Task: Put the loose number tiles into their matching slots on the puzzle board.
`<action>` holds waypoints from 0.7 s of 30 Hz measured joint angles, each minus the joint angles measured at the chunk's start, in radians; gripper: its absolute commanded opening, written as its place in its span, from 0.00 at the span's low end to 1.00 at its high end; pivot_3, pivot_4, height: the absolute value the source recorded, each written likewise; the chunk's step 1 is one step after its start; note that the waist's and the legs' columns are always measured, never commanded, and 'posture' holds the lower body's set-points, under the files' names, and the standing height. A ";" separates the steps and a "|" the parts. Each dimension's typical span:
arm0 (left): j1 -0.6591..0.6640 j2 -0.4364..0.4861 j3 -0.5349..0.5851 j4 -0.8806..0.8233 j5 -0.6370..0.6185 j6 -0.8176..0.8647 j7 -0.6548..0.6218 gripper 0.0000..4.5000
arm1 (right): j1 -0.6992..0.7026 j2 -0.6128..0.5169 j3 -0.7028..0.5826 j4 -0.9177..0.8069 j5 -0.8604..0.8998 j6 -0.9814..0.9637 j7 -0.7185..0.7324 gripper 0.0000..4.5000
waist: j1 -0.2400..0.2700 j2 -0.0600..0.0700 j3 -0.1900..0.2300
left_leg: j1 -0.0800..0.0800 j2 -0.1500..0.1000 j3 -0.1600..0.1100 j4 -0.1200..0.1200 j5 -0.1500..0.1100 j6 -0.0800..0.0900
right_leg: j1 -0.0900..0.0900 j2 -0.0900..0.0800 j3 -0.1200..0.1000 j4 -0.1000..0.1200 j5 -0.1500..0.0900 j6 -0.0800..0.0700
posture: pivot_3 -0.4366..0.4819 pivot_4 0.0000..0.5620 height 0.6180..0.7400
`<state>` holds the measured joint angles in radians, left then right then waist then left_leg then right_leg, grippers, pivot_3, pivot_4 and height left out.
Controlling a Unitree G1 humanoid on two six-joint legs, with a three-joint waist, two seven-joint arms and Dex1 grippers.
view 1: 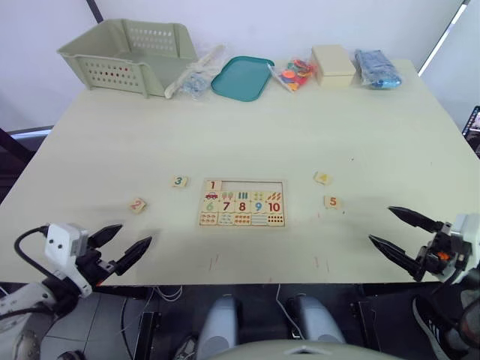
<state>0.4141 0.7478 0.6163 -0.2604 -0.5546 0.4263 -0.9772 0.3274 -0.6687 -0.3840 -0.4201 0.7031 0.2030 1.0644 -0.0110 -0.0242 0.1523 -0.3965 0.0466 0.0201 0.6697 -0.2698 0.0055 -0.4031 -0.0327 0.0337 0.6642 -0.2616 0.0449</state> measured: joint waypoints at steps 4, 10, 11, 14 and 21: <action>-0.106 0.148 -0.009 0.155 0.007 -0.030 -0.133 0.99 | -0.053 -0.073 0.037 -0.089 0.058 0.067 0.032 1.00 | 0.004 0.000 0.000 | 0.000 0.000 -0.001 0.000 0.000 0.000 | 0.000 0.000 -0.001 0.000 0.000 0.000 | 0.48 0.27 1.00; -0.333 0.274 -0.102 0.409 0.066 -0.068 -0.206 0.99 | -0.082 -0.115 0.071 -0.169 0.094 0.118 0.045 1.00 | 0.007 0.000 0.000 | -0.001 0.000 -0.001 0.000 0.000 0.000 | 0.000 0.000 -0.002 -0.001 0.000 0.000 | 0.48 0.27 1.00; -0.375 0.286 -0.131 0.452 0.084 -0.076 -0.214 0.99 | -0.081 -0.120 0.070 -0.183 0.100 0.123 0.046 1.00 | 0.006 0.000 0.000 | -0.001 0.000 -0.001 0.000 0.000 0.000 | 0.000 0.000 -0.002 -0.001 0.000 0.000 | 0.48 0.27 1.00; -0.454 0.289 -0.193 0.534 0.118 -0.084 -0.226 0.99 | -0.078 -0.135 0.067 -0.212 0.113 0.133 0.048 1.00 | 0.003 -0.001 0.000 | -0.001 0.000 -0.001 0.000 0.000 0.000 | 0.000 0.000 -0.002 -0.001 0.000 0.000 | 0.48 0.27 1.00; -0.531 0.289 -0.303 0.595 0.186 -0.068 -0.218 0.99 | -0.037 -0.148 0.016 -0.266 0.137 0.143 0.040 1.00 | 0.001 -0.001 0.000 | -0.001 0.000 -0.001 0.000 0.000 0.000 | 0.000 0.000 -0.002 -0.001 0.000 0.000 | 0.48 0.27 1.00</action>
<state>-0.1174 1.0364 0.3130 0.3351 -0.3685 0.3580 -1.1948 0.2905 -0.8171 -0.3676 -0.6858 0.8400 0.3462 1.1040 -0.0100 -0.0253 0.1524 -0.3979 0.0469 0.0194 0.6696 -0.2698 0.0056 -0.4032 -0.0330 0.0318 0.6636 -0.2613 0.0453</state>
